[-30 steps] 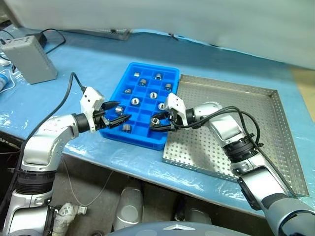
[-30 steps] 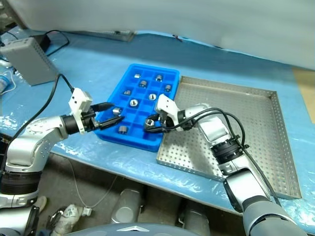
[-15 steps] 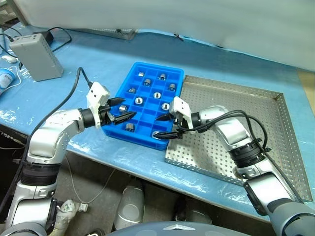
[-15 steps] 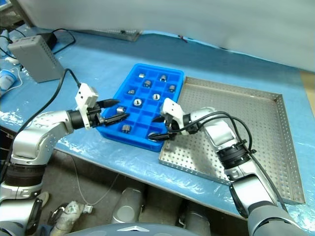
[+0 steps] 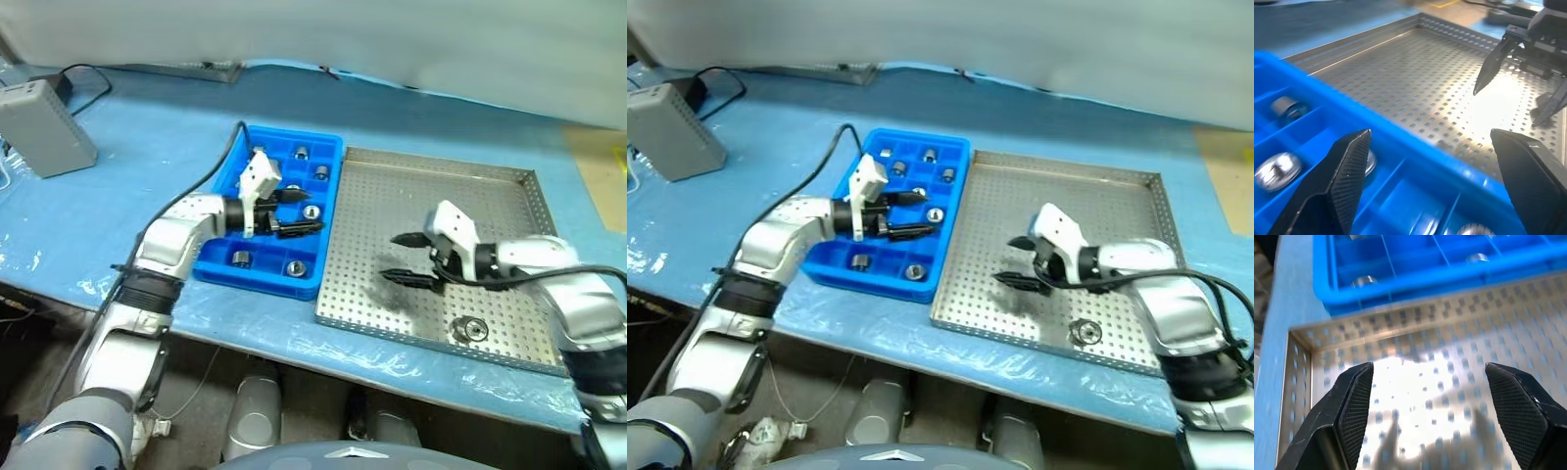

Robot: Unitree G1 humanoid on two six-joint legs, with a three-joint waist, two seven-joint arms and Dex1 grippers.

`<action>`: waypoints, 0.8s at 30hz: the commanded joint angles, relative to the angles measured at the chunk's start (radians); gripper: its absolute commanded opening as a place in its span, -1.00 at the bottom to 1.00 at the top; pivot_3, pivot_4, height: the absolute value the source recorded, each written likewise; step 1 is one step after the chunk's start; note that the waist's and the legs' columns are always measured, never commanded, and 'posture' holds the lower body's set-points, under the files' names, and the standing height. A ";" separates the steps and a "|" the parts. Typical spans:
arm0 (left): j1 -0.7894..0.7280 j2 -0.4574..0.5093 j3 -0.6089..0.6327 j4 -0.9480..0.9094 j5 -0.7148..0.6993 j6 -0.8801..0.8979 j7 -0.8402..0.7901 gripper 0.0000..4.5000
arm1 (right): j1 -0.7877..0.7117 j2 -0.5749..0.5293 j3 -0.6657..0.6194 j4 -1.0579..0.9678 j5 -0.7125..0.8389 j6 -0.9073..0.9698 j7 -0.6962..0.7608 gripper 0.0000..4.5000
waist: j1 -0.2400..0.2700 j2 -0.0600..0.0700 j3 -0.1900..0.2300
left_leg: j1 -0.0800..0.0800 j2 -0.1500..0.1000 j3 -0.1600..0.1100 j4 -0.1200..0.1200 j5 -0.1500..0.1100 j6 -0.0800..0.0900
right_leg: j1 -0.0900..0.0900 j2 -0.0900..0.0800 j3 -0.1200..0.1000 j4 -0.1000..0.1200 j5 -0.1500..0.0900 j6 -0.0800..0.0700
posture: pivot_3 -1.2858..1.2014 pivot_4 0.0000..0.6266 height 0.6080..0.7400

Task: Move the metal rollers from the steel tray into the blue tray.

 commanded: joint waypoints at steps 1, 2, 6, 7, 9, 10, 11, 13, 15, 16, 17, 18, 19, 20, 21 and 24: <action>-0.048 -0.042 -0.028 0.052 0.017 -0.057 -0.052 0.83 | 0.116 -0.044 -0.122 -0.107 0.031 0.024 -0.037 0.69 | -0.024 0.000 0.000 | -0.001 0.000 0.000 0.000 0.000 0.000 | 0.000 0.000 0.000 -0.001 0.000 0.000 | 0.02 -0.52 1.00; -0.058 -0.056 -0.034 0.069 0.020 -0.066 -0.063 0.83 | 0.156 -0.048 -0.150 -0.111 0.032 0.021 -0.048 0.69 | -0.038 0.000 0.000 | 0.000 0.000 0.000 0.000 0.000 0.000 | 0.000 0.000 0.000 -0.001 -0.001 0.001 | 0.02 -0.52 1.00; -0.079 -0.088 -0.047 0.110 0.036 -0.092 -0.096 0.83 | 0.239 -0.051 -0.202 -0.074 0.002 -0.024 -0.103 0.69 | -0.078 0.000 0.000 | 0.000 -0.001 0.000 0.000 -0.001 0.002 | 0.000 0.000 -0.001 -0.001 -0.004 0.008 | -0.01 -0.52 1.00; -0.081 -0.092 -0.048 0.115 0.038 -0.095 -0.101 0.83 | 0.257 -0.051 -0.207 -0.067 0.000 -0.028 -0.112 0.69 | -0.086 0.000 0.000 | 0.000 -0.002 0.000 0.000 -0.001 0.003 | 0.000 0.000 -0.001 -0.001 -0.004 0.008 | -0.01 -0.52 1.00; -0.084 -0.098 -0.049 0.119 0.042 -0.097 -0.106 0.83 | 0.284 -0.047 -0.211 -0.054 0.000 -0.038 -0.124 0.69 | -0.097 0.000 0.000 | 0.001 -0.002 0.000 0.000 -0.002 0.003 | 0.001 0.000 -0.001 -0.001 -0.004 0.008 | -0.02 -0.52 1.00; -0.085 -0.101 -0.049 0.117 0.043 -0.096 -0.107 0.83 | 0.298 -0.045 -0.209 -0.045 -0.003 -0.047 -0.129 0.69 | -0.099 0.000 0.000 | 0.002 -0.002 0.000 0.000 -0.002 0.004 | 0.001 0.000 -0.001 -0.002 -0.004 0.008 | -0.02 -0.52 1.00; -0.086 -0.103 -0.049 0.112 0.043 -0.091 -0.107 0.83 | 0.308 -0.042 -0.206 -0.034 -0.006 -0.054 -0.137 0.69 | -0.099 0.000 0.000 | 0.002 -0.002 0.000 0.000 -0.002 0.004 | 0.002 0.000 -0.001 -0.002 -0.004 0.008 | -0.02 -0.52 1.00; -0.087 -0.104 -0.048 0.098 0.043 -0.080 -0.106 0.83 | 0.323 -0.043 -0.194 -0.011 -0.015 -0.074 -0.145 0.69 | -0.099 0.000 0.000 | 0.002 -0.002 0.000 0.000 -0.002 0.004 | 0.002 0.000 -0.001 -0.002 -0.004 0.008 | -0.01 -0.52 1.00; -0.086 -0.102 -0.051 0.085 0.046 -0.076 -0.105 0.83 | 0.330 -0.044 -0.188 0.005 -0.020 -0.091 -0.148 0.69 | -0.098 0.000 0.000 | 0.002 -0.002 0.000 0.000 -0.002 0.005 | 0.002 -0.001 -0.001 -0.002 -0.004 0.008 | -0.01 -0.52 1.00; -0.084 -0.100 -0.052 0.076 0.046 -0.072 -0.103 0.83 | 0.329 -0.039 -0.191 0.011 -0.010 -0.085 -0.150 0.69 | -0.098 0.000 0.000 | 0.002 -0.002 0.000 0.001 -0.002 0.005 | 0.003 -0.001 -0.002 -0.002 -0.004 0.008 | -0.01 -0.52 1.00; -0.081 -0.099 -0.051 0.064 0.044 -0.063 -0.102 0.83 | 0.330 -0.038 -0.189 0.029 -0.011 -0.090 -0.151 0.69 | -0.098 0.000 0.000 | 0.002 -0.002 0.000 0.001 -0.002 0.005 | 0.003 -0.001 -0.002 -0.002 -0.004 0.008 | -0.01 -0.52 1.00; -0.078 -0.097 -0.050 0.055 0.042 -0.056 -0.100 0.83 | 0.331 -0.039 -0.184 0.051 -0.018 -0.098 -0.154 0.69 | -0.098 0.000 0.000 | 0.002 -0.002 0.000 0.001 -0.003 0.006 | 0.003 -0.001 -0.002 -0.002 -0.004 0.008 | -0.01 -0.52 1.00; -0.076 -0.095 -0.050 0.046 0.041 -0.050 -0.098 0.83 | 0.333 -0.040 -0.179 0.074 -0.027 -0.108 -0.157 0.69 | -0.098 0.000 0.000 | 0.002 -0.003 0.000 0.001 -0.003 0.006 | 0.003 -0.001 -0.002 -0.002 -0.004 0.008 | -0.01 -0.52 1.00; -0.072 -0.093 -0.049 0.038 0.040 -0.044 -0.097 0.83 | 0.338 -0.046 -0.172 0.101 -0.037 -0.120 -0.155 0.69 | -0.098 0.000 0.000 | 0.002 -0.003 0.000 0.002 -0.003 0.007 | 0.003 -0.002 -0.002 -0.002 -0.004 0.007 | -0.01 -0.52 1.00; -0.067 -0.091 -0.048 0.031 0.039 -0.039 -0.096 0.83 | 0.346 -0.052 -0.167 0.125 -0.041 -0.130 -0.146 0.69 | -0.098 0.000 0.000 | 0.002 -0.003 0.000 0.002 -0.003 0.007 | 0.004 -0.002 -0.002 -0.002 -0.002 0.005 | -0.01 -0.52 1.00; -0.058 -0.084 -0.044 0.011 0.036 -0.023 -0.092 0.83 | 0.374 -0.071 -0.157 0.159 -0.043 -0.149 -0.114 0.69 | -0.097 0.001 0.000 | 0.004 -0.003 0.000 0.002 -0.004 0.008 | 0.007 -0.002 -0.002 -0.003 -0.002 0.004 | 0.01 -0.52 1.00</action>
